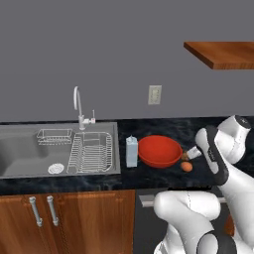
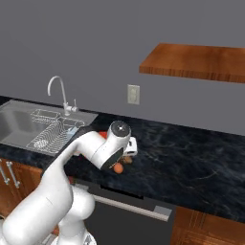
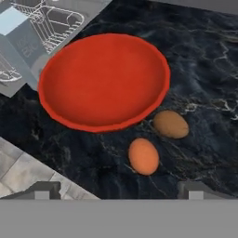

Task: Gather the eggs and milk located in the vicinity of the sink area and place them right next to the bowl.

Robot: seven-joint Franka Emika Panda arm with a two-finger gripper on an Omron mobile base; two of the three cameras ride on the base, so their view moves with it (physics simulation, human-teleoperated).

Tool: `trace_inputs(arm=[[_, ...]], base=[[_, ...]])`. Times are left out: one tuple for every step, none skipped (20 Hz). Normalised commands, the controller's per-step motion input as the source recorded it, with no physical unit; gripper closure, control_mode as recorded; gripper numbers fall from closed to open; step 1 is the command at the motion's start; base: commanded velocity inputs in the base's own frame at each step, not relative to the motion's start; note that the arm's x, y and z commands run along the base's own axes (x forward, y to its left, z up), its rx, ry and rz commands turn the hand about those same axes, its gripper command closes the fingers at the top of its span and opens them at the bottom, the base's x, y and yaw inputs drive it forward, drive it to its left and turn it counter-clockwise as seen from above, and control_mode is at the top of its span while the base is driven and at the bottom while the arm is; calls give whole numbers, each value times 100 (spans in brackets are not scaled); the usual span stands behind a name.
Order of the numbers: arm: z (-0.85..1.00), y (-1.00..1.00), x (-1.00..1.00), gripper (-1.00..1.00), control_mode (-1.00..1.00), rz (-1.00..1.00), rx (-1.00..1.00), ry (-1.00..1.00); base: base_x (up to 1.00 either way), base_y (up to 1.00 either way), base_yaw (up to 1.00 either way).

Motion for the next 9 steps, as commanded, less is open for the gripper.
trace_inputs(arm=[[18, 13, -20, -100, -100, -15, 0, 0], [19, 15, -20, -100, -100, -15, 0, 0], [20, 16, -21, -100, -100, -15, 0, 0], [21, 20, -22, -100, -100, -15, 0, 0], [21, 26, -20, -100, -100, -15, 0, 0], [21, 26, -20, -100, -100, -15, 0, 0], [21, 31, -21, -100, -100, -15, 0, 0], [21, 31, -21, -100, -100, -15, 0, 0], [22, 35, -23, -100, -100, -15, 0, 0]], base=[[0, 0, 0], [0, 0, 0], [0, 0, 0], [0, 0, 0], [0, 0, 0], [0, 0, 0], [0, 0, 0], [0, 0, 0], [0, 0, 0]])
